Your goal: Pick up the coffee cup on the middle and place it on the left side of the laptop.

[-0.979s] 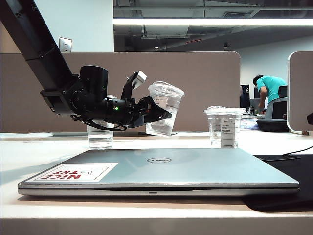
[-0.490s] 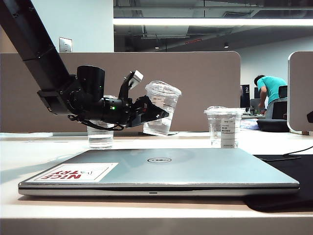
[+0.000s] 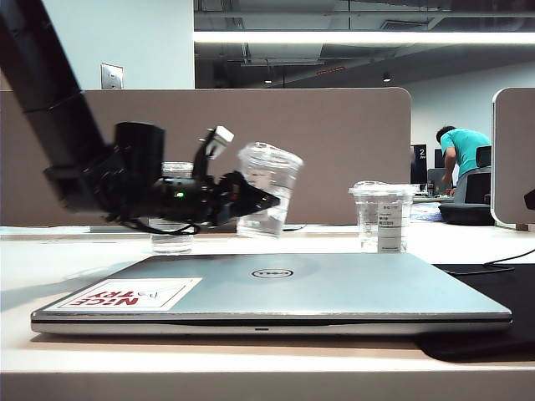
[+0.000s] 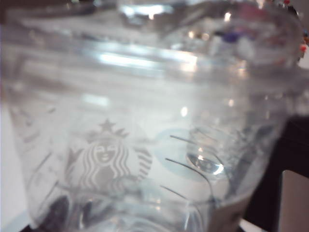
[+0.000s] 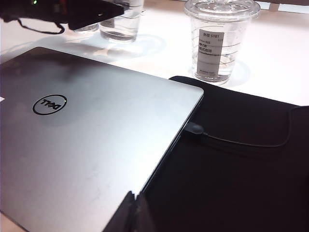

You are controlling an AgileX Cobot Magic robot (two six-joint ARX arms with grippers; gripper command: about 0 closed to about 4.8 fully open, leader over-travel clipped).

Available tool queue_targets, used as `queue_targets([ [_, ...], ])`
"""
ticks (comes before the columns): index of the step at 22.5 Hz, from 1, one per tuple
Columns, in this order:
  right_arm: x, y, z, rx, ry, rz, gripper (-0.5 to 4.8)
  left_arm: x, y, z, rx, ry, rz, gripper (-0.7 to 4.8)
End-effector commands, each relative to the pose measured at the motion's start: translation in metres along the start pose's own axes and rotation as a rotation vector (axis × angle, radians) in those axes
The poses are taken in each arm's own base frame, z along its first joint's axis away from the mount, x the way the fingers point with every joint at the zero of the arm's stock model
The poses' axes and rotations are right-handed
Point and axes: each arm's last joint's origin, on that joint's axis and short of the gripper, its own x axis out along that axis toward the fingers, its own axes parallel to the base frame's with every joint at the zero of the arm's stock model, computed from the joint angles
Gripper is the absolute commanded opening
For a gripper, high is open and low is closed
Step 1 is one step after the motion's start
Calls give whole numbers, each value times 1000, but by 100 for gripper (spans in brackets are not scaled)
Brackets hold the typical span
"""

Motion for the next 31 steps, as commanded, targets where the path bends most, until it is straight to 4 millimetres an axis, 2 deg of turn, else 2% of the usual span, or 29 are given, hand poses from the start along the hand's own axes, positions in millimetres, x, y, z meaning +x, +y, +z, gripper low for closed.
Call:
queue_targets([
  [1,0,0,0,2,-14,-1,-5,-24,3,13,27,-159,14,342],
  [7,0,0,0,2,-14,-1,-5,-71,7,4,-19,-255,36,342],
  [9,0,0,0,2,-14,-1,-5,-84,4,-1,-32,-225,31,344],
  [13,0,0,0,2,-14,-1,-5,-91,-7,-9,-44,-189,12,344],
  [21,0,0,0,2,-14,-1,-5,-113,-37,-7,8,-158,36,369],
  [26,0,0,1,2,-16,-1,-5,-135,-57,-4,43,-142,78,369],
  [31,0,0,1,2,-16,-1,-5,-164,-71,-11,27,-117,154,370],
])
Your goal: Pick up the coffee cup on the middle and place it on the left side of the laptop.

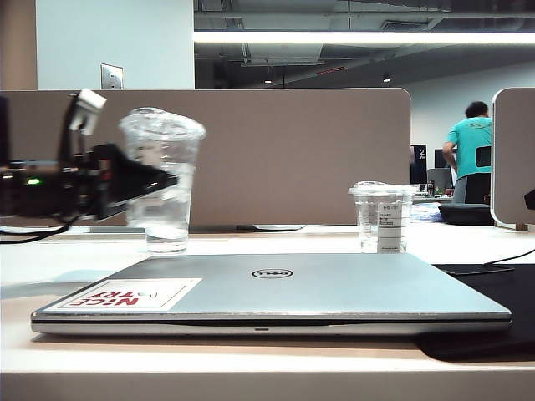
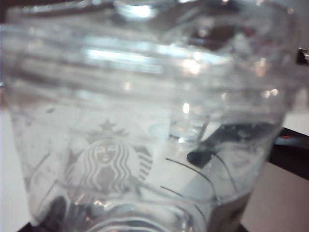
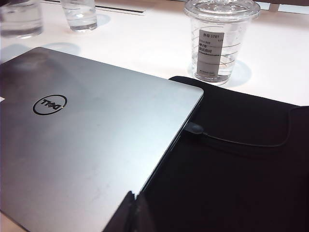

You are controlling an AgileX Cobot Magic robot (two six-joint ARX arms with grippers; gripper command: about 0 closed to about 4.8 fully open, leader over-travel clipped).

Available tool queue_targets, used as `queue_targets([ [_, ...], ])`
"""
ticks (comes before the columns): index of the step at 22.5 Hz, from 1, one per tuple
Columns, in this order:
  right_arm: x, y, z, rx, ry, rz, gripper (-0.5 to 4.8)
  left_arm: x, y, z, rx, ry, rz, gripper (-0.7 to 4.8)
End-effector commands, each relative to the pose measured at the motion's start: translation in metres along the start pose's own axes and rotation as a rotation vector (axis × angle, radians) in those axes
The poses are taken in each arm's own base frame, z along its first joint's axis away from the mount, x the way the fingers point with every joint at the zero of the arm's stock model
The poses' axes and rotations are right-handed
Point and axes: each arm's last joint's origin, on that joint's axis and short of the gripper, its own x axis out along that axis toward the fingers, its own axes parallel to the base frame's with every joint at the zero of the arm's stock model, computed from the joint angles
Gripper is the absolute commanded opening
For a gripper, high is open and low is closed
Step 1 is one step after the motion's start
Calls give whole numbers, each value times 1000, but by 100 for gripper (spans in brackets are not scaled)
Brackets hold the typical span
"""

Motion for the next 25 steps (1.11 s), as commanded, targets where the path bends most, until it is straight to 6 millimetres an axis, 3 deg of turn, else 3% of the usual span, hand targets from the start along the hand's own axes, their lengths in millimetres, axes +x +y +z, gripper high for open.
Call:
queue_targets([
  [1,0,0,1,2,-16,-1,-5,-22,-7,1,49,-8,60,371],
  [4,0,0,1,2,-16,-1,-5,-50,-19,-6,15,18,147,371],
  [11,0,0,1,2,-21,0,-5,-77,-48,-18,44,65,341,371],
  [25,-1,0,2,3,-34,0,-5,-84,-50,-25,107,102,517,371],
])
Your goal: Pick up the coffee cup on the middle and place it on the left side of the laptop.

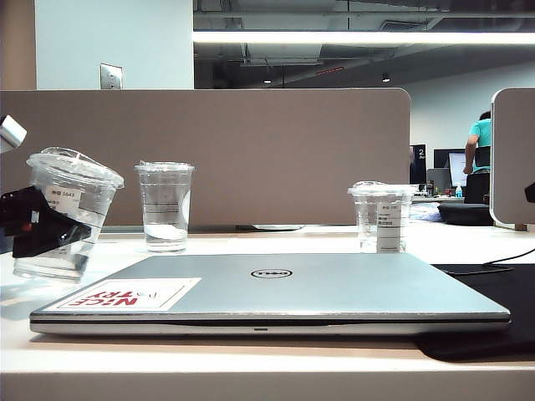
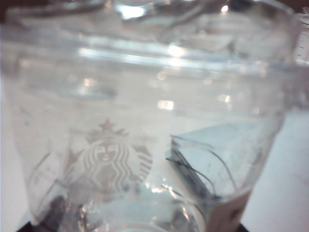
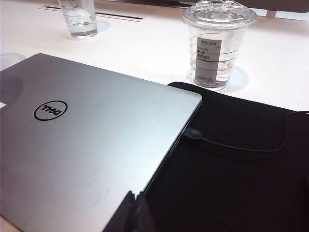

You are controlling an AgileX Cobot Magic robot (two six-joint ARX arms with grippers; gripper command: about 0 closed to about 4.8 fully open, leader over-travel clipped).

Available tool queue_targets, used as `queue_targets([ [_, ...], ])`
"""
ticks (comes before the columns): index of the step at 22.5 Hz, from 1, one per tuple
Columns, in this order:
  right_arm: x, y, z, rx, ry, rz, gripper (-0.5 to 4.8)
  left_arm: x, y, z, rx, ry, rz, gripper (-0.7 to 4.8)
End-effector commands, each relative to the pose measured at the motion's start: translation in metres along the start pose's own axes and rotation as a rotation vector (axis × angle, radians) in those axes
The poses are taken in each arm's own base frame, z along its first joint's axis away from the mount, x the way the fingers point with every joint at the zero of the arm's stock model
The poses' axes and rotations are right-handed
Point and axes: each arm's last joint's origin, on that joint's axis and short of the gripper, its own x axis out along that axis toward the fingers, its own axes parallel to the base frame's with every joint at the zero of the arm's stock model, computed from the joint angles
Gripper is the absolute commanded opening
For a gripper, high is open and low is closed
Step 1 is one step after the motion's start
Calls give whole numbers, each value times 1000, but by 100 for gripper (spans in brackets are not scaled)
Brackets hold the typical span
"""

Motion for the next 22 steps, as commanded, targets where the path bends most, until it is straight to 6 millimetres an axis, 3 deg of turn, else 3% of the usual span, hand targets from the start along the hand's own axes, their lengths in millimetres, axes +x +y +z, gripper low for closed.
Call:
queue_targets([
  [1,0,0,0,2,-13,0,-5,0,2,3,33,-31,46,371],
  [9,0,0,0,2,-13,0,-5,2,3,-13,-23,30,53,374],
  [11,0,0,0,2,-13,0,-5,1,2,-12,-32,29,39,409],
  [13,0,0,0,2,-13,0,-5,1,2,-12,-33,29,38,479],
  [22,0,0,1,2,-19,0,-5,-5,-1,-3,-53,-5,36,479],
])
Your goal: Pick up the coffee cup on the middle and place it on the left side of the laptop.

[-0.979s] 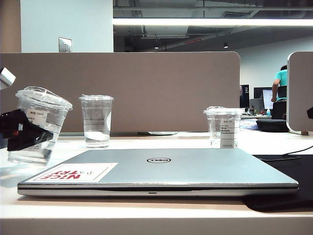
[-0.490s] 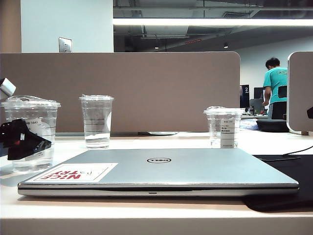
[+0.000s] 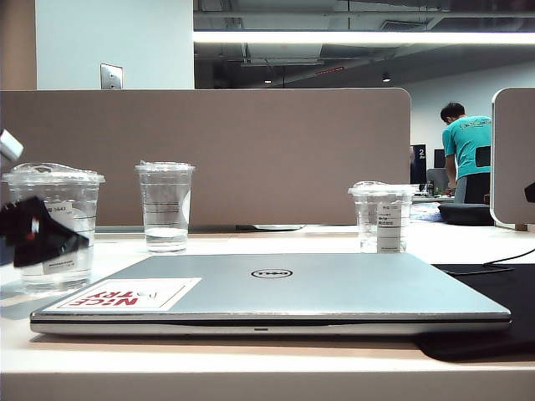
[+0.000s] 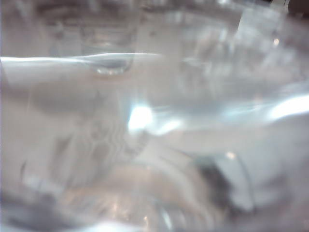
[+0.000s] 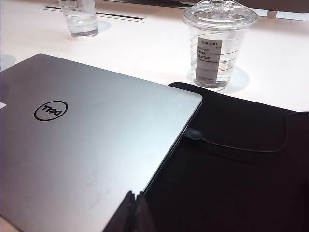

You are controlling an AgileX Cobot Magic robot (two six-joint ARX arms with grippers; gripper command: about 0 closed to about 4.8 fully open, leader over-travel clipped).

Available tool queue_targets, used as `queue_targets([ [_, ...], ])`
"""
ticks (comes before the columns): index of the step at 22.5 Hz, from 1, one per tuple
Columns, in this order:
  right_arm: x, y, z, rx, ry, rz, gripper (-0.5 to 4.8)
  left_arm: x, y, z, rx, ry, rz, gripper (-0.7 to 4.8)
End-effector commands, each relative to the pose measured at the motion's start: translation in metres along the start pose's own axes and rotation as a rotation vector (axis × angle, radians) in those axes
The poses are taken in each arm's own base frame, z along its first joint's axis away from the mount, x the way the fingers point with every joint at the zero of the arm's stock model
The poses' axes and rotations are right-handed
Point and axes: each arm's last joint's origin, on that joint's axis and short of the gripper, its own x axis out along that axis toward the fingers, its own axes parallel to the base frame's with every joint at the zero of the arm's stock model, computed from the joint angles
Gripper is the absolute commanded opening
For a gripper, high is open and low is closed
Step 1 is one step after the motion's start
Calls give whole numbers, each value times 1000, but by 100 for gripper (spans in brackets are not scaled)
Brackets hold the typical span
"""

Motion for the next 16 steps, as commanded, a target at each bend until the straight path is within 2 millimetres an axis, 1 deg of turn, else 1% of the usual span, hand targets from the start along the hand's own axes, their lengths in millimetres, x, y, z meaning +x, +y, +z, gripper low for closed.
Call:
queue_targets([
  [1,0,0,1,2,-22,0,-5,-6,-4,10,20,-47,-8,479],
  [5,-1,0,3,3,-42,0,-5,-16,-8,16,37,-72,-1,479],
  [8,-1,0,3,3,-42,0,-5,-25,-11,16,33,-73,4,479],
  [9,-1,0,3,3,-42,0,-5,-33,-16,14,30,-68,4,479],
  [16,-2,0,3,3,-43,0,-5,-63,-34,6,0,-37,-15,479],
])
